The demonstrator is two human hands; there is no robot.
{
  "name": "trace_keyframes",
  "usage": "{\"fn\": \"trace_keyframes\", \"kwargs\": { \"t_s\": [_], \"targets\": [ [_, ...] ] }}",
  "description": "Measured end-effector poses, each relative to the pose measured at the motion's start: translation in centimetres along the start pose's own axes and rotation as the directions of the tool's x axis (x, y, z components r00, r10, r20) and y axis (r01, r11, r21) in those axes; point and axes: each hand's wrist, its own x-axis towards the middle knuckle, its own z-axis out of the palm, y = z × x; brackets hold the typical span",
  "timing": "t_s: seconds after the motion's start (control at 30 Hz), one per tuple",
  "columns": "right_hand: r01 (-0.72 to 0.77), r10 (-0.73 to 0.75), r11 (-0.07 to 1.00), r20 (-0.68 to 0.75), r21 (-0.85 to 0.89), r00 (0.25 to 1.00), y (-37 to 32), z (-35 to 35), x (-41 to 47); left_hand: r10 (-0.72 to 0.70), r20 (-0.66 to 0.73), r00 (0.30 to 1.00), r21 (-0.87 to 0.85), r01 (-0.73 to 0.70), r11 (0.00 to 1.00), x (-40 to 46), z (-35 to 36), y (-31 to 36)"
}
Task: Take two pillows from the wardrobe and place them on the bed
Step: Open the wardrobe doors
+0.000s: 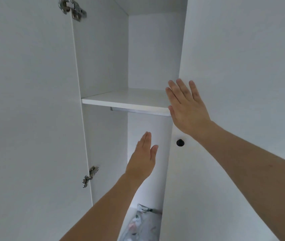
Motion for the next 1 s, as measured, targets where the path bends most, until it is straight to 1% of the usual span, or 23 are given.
{"fn": "trace_keyframes", "kwargs": {
  "t_s": [0.07, 0.13, 0.2, 0.27, 0.3, 0.4, 0.57, 0.77, 0.87, 1.0],
  "targets": [
    [-0.007, 0.007, 0.999, -0.004, -0.034, 1.000, 0.2, 0.8, 0.2, -0.049, 0.114, 0.992, -0.096, 0.060, 0.994, 1.1, 1.3, 0.0],
    [-0.021, 0.022, 0.997, 0.003, -0.069, 1.000, 0.6, 1.7, 0.0, -0.074, 0.176, 0.982, -0.164, 0.104, 0.981, 2.3, 2.4, 0.3],
    [-0.021, 0.023, 0.994, 0.012, -0.106, 1.000, 0.9, 2.7, -0.2, -0.099, 0.243, 0.965, -0.276, 0.166, 0.947, 3.6, 3.1, 0.6],
    [-0.014, 0.015, 0.991, 0.003, -0.133, 1.000, 1.0, 3.4, -0.3, -0.106, 0.326, 0.940, -0.368, 0.229, 0.901, 5.1, 3.6, 0.6],
    [-0.017, 0.015, 0.990, -0.011, -0.137, 1.000, 0.9, 3.7, -0.4, -0.088, 0.354, 0.931, -0.371, 0.226, 0.901, 5.6, 3.8, 0.5],
    [-0.034, 0.026, 0.990, -0.059, -0.134, 0.998, 0.4, 4.2, -0.6, -0.051, 0.329, 0.943, -0.354, 0.173, 0.919, 6.3, 4.4, 0.1],
    [-0.014, 0.001, 0.984, -0.075, -0.177, 0.997, 0.2, 3.1, -1.0, -0.010, 0.318, 0.948, -0.423, 0.152, 0.893, 6.2, 3.9, -0.6],
    [0.013, -0.024, 0.982, -0.056, -0.191, 0.998, -0.5, -0.7, -2.6, -0.016, 0.336, 0.942, -0.444, 0.173, 0.879, 3.2, 2.3, 0.4],
    [0.016, -0.044, 0.978, -0.135, -0.207, 0.990, -1.2, -3.0, -3.7, 0.008, 0.366, 0.931, -0.481, 0.182, 0.858, 1.2, 1.1, 1.0],
    [0.011, -0.069, 0.973, -0.246, -0.230, 0.967, -2.1, -6.3, -5.2, 0.082, 0.437, 0.896, -0.573, 0.207, 0.793, -1.4, -0.2, 1.7]
  ]
}}
